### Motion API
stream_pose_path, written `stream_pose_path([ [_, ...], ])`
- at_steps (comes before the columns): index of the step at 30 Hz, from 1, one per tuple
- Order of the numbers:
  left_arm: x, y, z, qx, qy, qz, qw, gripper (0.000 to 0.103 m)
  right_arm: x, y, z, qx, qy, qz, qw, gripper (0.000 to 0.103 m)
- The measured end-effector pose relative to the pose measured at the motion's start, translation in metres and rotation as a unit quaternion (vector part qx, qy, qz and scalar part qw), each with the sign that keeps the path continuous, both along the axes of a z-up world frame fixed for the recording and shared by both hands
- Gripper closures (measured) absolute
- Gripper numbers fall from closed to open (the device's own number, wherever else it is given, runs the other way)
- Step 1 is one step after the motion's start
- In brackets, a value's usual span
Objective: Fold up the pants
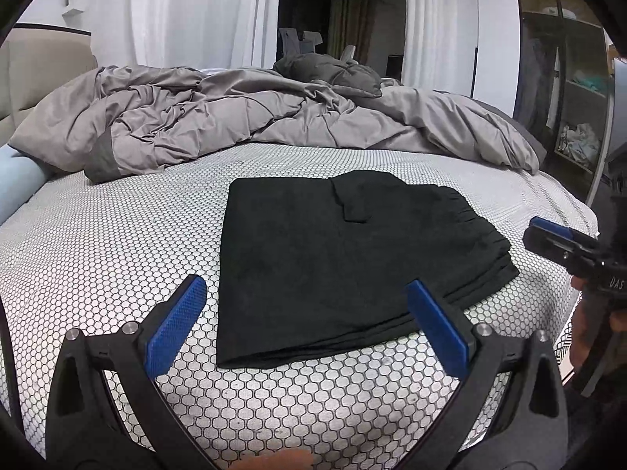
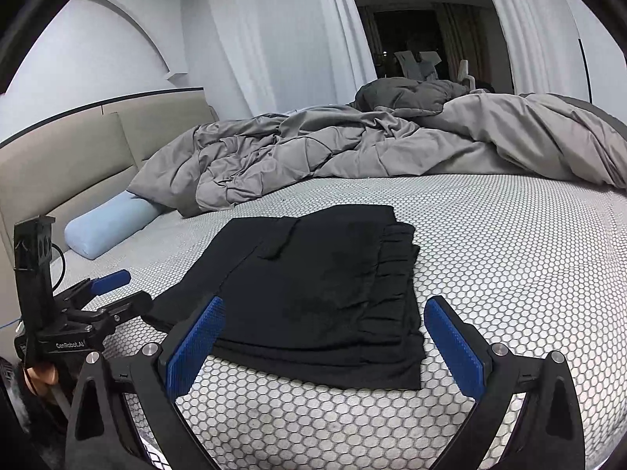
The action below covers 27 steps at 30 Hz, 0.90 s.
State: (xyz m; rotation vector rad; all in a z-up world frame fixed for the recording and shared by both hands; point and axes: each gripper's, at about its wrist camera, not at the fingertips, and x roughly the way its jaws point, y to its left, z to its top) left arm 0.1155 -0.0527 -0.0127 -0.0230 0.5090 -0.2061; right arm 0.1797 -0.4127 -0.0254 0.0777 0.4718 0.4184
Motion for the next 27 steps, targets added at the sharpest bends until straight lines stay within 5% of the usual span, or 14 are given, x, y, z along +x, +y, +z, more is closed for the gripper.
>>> stream_pose_path([
  [27,0.004,0.014,0.004,-0.006,-0.005,0.007,0.9999,0.001,-0.010,0.000,0.006,0.003,-0.022,-0.004,1.000,0.000],
])
